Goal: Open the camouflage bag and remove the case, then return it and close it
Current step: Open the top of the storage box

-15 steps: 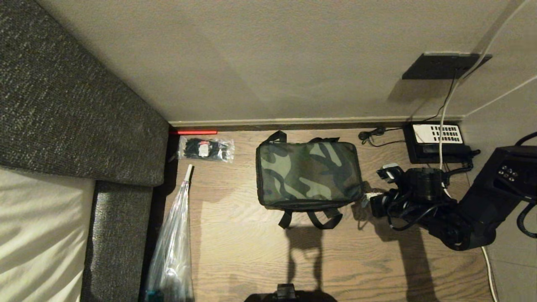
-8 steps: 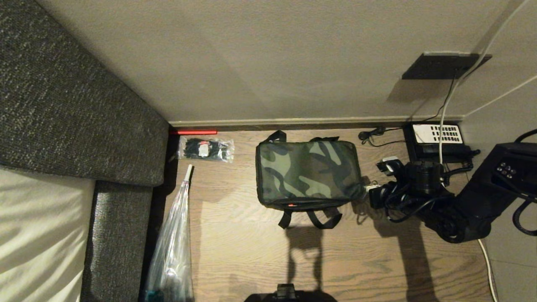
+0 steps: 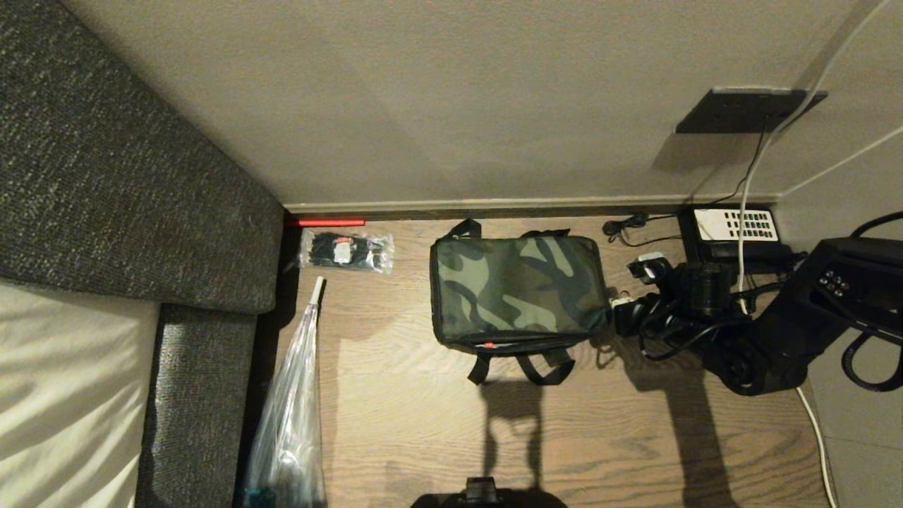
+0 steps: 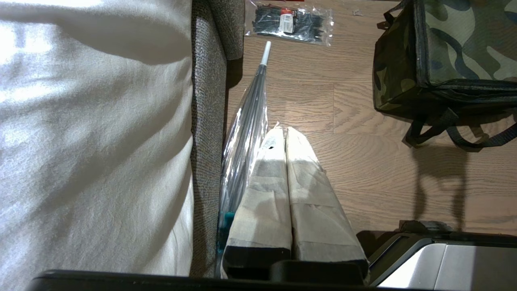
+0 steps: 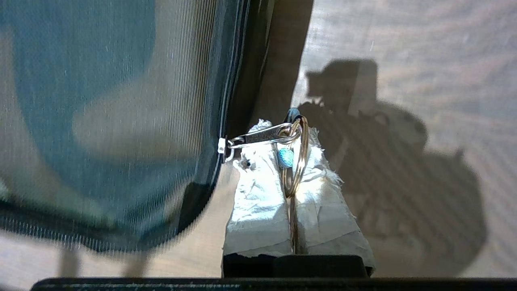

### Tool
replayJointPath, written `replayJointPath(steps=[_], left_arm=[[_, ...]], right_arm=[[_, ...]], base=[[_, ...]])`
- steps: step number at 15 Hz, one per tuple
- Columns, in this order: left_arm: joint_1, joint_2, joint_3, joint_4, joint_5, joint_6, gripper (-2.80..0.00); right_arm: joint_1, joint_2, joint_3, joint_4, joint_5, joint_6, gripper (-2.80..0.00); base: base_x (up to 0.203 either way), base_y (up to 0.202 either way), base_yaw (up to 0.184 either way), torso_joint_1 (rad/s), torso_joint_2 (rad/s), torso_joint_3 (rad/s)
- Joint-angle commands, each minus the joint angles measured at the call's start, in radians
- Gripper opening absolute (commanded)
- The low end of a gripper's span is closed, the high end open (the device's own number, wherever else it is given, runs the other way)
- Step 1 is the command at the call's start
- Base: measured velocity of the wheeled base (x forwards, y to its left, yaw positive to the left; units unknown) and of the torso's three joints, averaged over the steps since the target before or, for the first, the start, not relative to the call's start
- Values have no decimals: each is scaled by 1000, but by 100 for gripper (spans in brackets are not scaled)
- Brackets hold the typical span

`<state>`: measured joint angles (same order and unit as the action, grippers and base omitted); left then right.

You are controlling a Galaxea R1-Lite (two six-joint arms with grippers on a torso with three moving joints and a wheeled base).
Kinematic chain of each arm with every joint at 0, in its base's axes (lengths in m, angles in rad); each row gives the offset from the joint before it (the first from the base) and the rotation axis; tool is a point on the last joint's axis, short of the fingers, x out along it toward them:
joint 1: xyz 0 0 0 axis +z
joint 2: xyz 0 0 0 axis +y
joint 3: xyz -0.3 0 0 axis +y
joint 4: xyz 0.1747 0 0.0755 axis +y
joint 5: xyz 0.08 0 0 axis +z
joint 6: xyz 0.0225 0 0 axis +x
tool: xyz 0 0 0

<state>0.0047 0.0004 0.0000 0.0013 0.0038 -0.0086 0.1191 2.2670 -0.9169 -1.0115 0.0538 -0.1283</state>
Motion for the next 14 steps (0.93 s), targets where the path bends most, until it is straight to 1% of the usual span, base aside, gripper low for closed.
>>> replayJointPath(steps=[1,5,11,14], left_arm=[[0,-2,3,0,1,-1,-280],[0,-2,3,0,1,-1,-280],[0,-2,2,0,1,-1,-280],[0,-2,2,0,1,-1,-280]], right_arm=[[1,13,-30,4,0,-1,-280],[1,32,-82,8,1,4,-280],[1,42,-168,54,0,51,-280],[1,55,-197,70,-5,54,-280]], base=[[0,0,0,0,0,0],[0,0,0,0,0,0],[0,0,0,0,0,0],[0,0,0,0,0,0]])
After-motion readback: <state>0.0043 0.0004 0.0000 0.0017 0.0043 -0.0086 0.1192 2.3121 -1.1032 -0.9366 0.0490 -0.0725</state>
